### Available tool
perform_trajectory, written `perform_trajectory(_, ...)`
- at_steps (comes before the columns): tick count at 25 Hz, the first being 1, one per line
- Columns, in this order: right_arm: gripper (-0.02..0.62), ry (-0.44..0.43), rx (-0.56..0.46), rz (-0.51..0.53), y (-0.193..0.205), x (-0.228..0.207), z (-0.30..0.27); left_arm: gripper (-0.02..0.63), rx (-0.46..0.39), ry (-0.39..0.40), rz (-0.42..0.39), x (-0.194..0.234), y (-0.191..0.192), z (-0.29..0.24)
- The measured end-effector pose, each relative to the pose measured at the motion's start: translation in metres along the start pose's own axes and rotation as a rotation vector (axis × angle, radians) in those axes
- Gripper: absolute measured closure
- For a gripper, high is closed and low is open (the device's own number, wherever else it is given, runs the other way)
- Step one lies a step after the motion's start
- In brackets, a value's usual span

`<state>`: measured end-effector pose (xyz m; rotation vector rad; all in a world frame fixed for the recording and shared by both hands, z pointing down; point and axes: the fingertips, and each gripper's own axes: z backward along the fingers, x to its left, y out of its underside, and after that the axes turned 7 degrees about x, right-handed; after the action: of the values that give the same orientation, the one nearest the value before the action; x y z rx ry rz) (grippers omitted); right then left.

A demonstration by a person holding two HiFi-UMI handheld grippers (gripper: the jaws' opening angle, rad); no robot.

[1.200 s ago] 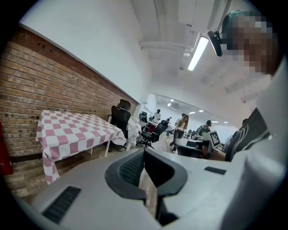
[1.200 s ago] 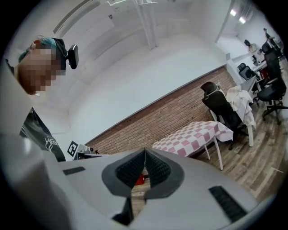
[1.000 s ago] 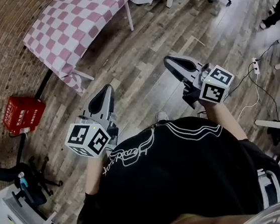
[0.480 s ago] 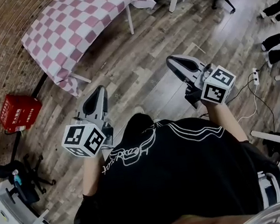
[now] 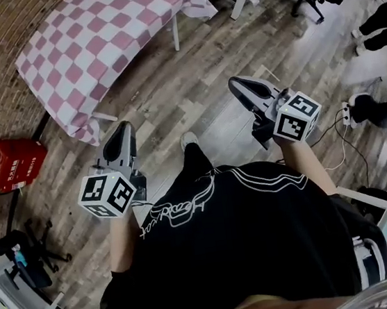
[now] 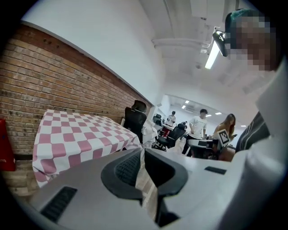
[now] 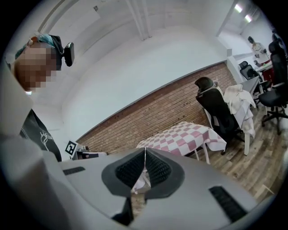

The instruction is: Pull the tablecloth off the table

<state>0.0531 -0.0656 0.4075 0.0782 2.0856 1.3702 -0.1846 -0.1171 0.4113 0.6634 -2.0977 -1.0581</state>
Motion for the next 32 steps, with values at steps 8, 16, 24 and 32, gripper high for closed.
perform_trajectory(8,0.598,0.053,0.022,-0.025,-0.042,-0.068,-0.072,0.598,-0.015,-0.104,0.056,0.093,-0.036,-0.031)
perform_trajectory(16,0.597,0.118,0.061,0.069,-0.085,-0.121,-0.140,0.528,-0.030,-0.265,0.109,0.191,-0.039,-0.031)
perform_trajectory(24,0.596,0.142,0.124,0.115,-0.100,-0.153,-0.187,0.500,-0.020,-0.418,0.162,0.245,-0.022,-0.007)
perform_trajectory(32,0.541,0.127,0.182,0.069,-0.093,-0.197,-0.229,0.474,-0.043,-0.580,0.287,0.282,0.009,0.014)
